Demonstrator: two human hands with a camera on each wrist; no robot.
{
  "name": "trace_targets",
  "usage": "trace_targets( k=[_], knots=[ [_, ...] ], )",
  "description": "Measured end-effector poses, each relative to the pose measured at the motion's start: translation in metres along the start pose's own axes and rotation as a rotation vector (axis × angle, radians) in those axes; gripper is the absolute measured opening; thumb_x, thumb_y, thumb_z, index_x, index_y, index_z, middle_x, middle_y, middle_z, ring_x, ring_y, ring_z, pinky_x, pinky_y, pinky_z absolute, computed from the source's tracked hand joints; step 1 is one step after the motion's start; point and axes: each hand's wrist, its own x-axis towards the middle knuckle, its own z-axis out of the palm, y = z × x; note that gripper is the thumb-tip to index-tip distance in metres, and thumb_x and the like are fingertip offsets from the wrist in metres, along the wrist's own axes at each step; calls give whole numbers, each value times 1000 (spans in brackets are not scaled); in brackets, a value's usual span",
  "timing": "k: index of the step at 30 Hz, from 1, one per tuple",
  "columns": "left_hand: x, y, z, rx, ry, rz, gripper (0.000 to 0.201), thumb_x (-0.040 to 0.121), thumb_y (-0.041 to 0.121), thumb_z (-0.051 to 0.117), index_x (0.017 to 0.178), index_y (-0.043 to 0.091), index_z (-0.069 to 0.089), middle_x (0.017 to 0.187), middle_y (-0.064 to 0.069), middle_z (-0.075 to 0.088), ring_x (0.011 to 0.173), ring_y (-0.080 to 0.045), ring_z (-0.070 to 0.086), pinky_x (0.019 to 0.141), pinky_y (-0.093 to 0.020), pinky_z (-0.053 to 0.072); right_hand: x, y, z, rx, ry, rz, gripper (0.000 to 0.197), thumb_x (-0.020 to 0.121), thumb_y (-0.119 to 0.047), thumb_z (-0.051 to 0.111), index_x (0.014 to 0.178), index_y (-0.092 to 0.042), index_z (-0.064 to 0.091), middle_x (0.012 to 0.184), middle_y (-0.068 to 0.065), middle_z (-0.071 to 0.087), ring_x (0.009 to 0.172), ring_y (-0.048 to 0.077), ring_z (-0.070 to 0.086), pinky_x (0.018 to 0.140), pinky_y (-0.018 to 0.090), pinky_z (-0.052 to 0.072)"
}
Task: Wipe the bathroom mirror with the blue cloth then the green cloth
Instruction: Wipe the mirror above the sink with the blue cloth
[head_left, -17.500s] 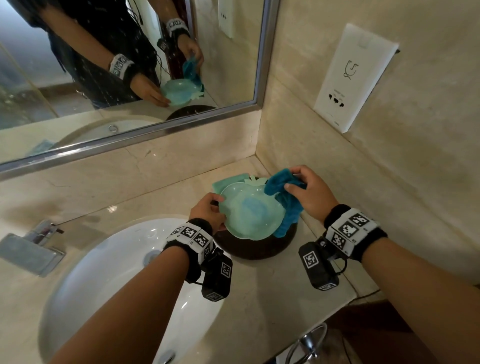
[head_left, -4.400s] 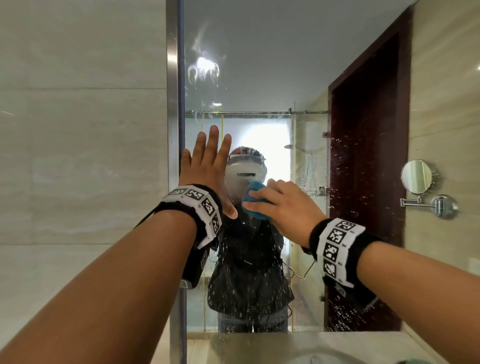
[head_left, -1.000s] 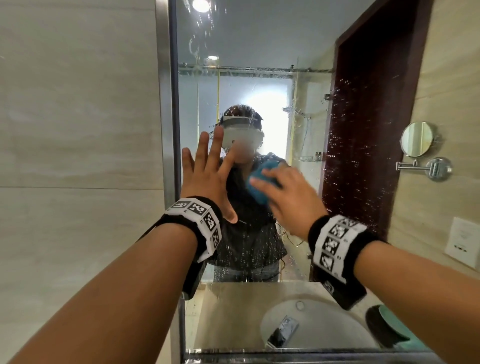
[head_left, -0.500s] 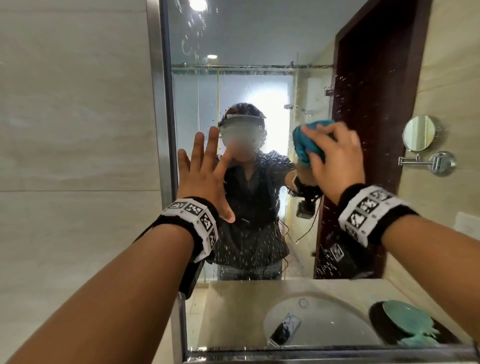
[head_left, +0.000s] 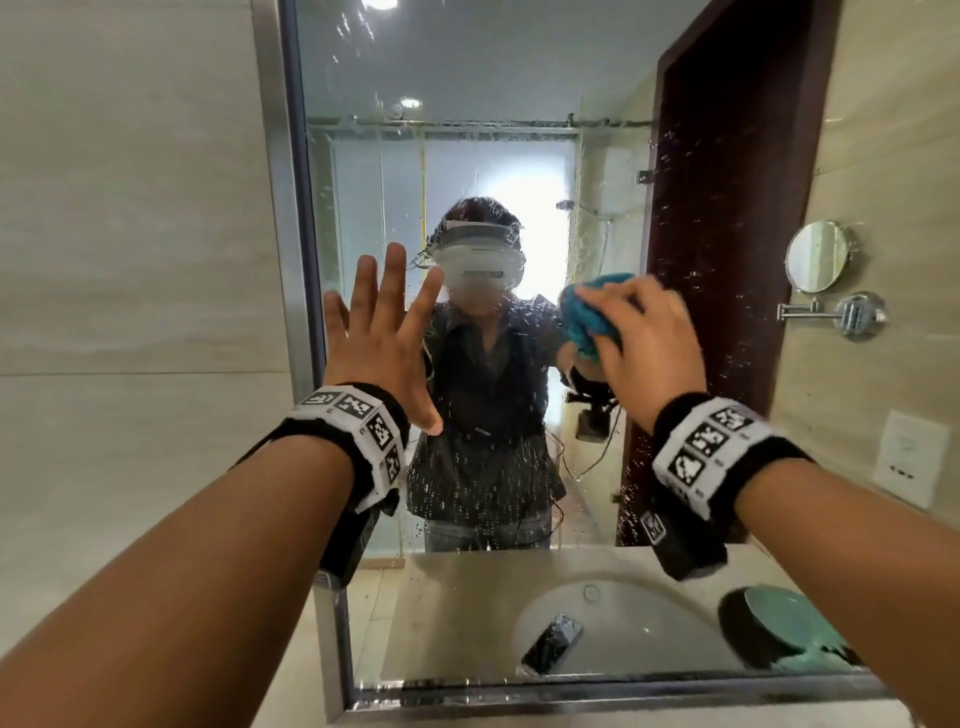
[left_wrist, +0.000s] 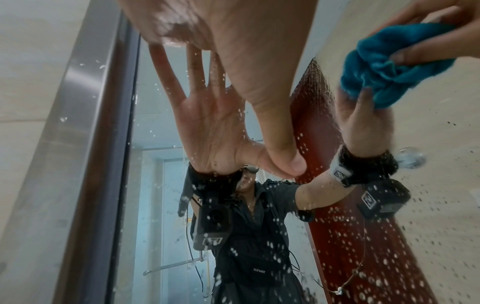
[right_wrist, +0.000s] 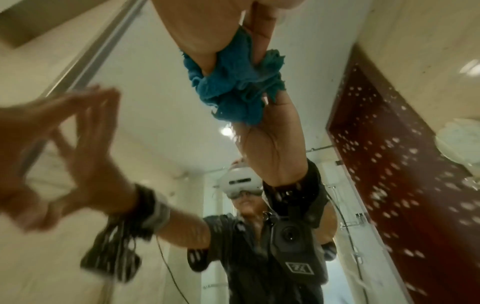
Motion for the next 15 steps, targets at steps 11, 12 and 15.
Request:
trace_targets(
  k=[11,12,15],
  knots=[
    [2,3,1,13,-1,-11,152,49,59,84,141,29,-33,144,-8,-45,133,-33,-38,105,-58,-18,-77,-11,37,-40,-536,-212,50,88,-42,29,119,-24,63,120,11,55,110,30,49,87,44,47],
    [0,4,2,20,10,-13,151,50,59,83,141,29,-33,144,-9,-45,133,-33,-38,104,-59,-19,-82,-13,36,-72,-510,-248,38,84,-29,46,115,-23,66,113,12,58,103,32,54,80,47,51],
    [-19,5,18,25,36,-30,147,51,65,79,140,31,-34,142,-9,-47,124,-29,-49,102,-62,-20,-78,-9,38,-112,-382,-358,46,61,-12,81,105,-19,70,100,10,63,86,31,60,72,41,55]
  ],
)
